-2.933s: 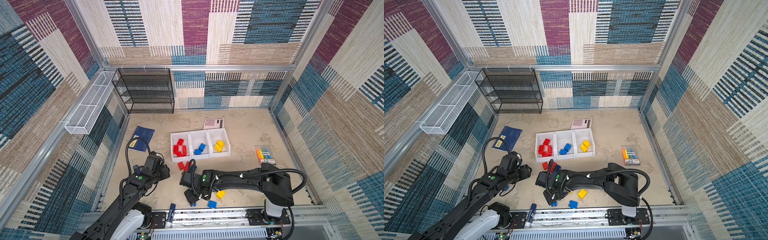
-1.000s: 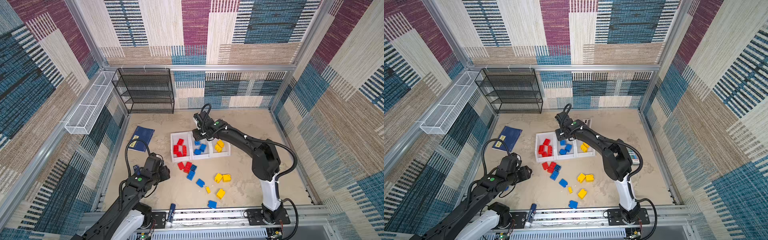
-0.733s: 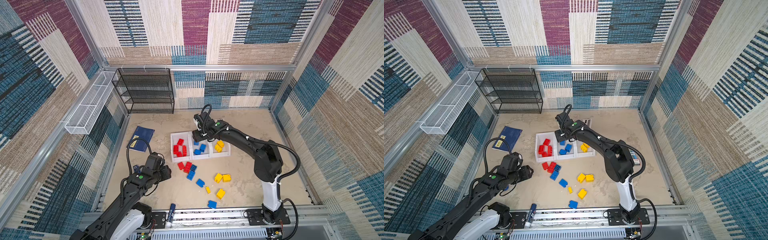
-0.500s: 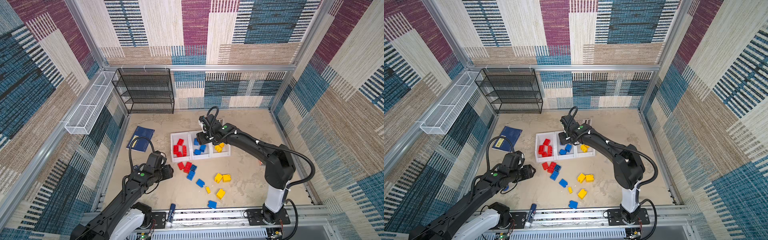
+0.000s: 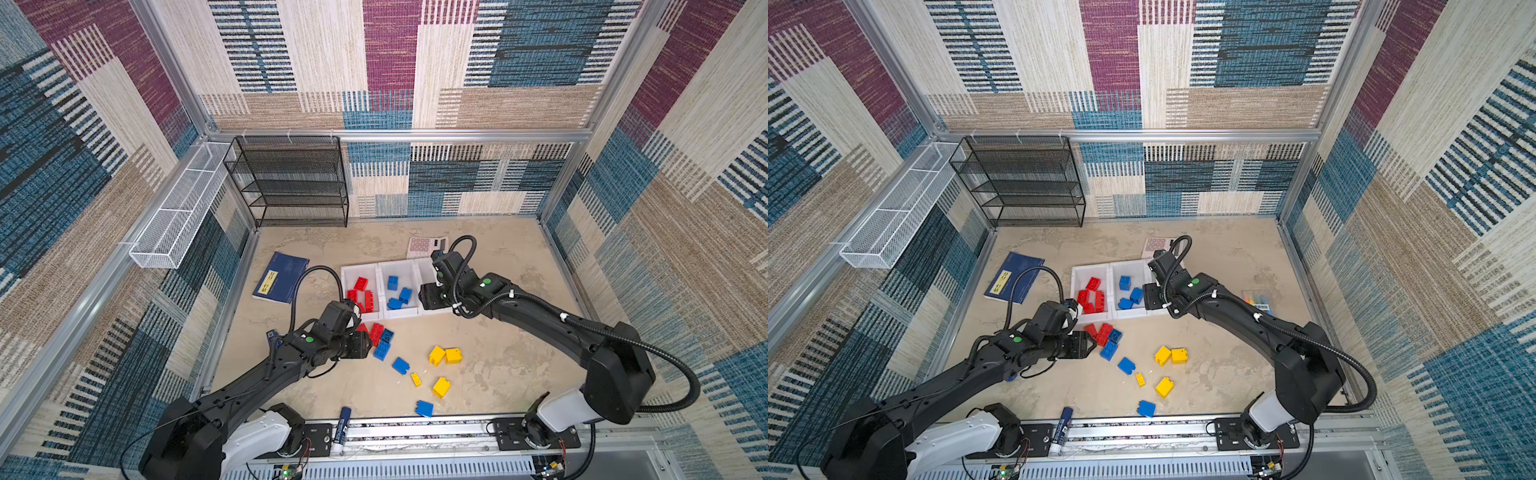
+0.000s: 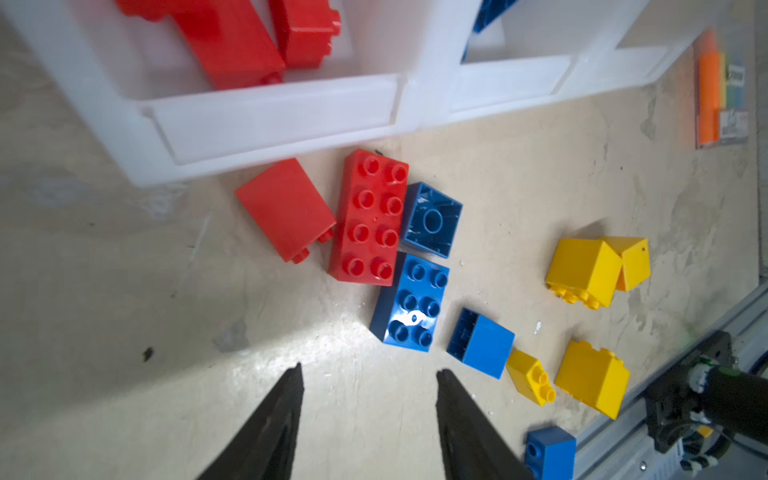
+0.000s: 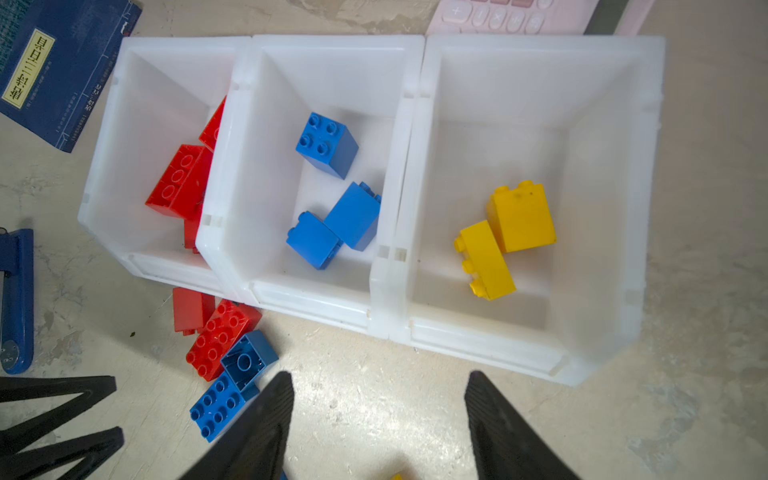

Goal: Sort the legos into containers by color
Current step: 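Grasp a blue brick in the pile with the left gripper while the right withdraws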

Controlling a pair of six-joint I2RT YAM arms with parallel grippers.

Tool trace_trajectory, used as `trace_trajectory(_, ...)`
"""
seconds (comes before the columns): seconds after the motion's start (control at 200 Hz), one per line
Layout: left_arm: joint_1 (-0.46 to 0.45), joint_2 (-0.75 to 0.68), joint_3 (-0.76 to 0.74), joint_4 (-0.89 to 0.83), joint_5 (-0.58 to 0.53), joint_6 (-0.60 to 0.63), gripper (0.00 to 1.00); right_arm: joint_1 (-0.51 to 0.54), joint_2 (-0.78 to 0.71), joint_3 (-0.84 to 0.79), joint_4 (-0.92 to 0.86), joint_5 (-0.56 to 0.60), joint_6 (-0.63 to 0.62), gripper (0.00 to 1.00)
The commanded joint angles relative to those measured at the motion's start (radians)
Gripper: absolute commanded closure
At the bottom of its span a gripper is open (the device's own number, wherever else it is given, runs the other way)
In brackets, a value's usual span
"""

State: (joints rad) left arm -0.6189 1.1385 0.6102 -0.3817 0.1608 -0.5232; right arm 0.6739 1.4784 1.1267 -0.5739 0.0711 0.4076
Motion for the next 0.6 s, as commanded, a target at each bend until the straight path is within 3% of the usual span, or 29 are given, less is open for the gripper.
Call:
trace_trajectory(0.0,-0.052,0.068,0.035,0.041,-0.024,0.036,0.46,-0.001,-0.051,-0.041,0.033,0.028,0.050,0.31)
trace_trajectory(0.295,-0.133,0.208,0.091,0.017,-0.127,0.036,0.48,-0.014,-0.139,-0.093,0.008,0.055,0.063,0.30)
trace_trajectory(0.596,-0.175,0.291,0.132,0.018,-0.130,0.078,0.49,-0.016,-0.153,-0.113,0.009,0.046,0.073,0.30)
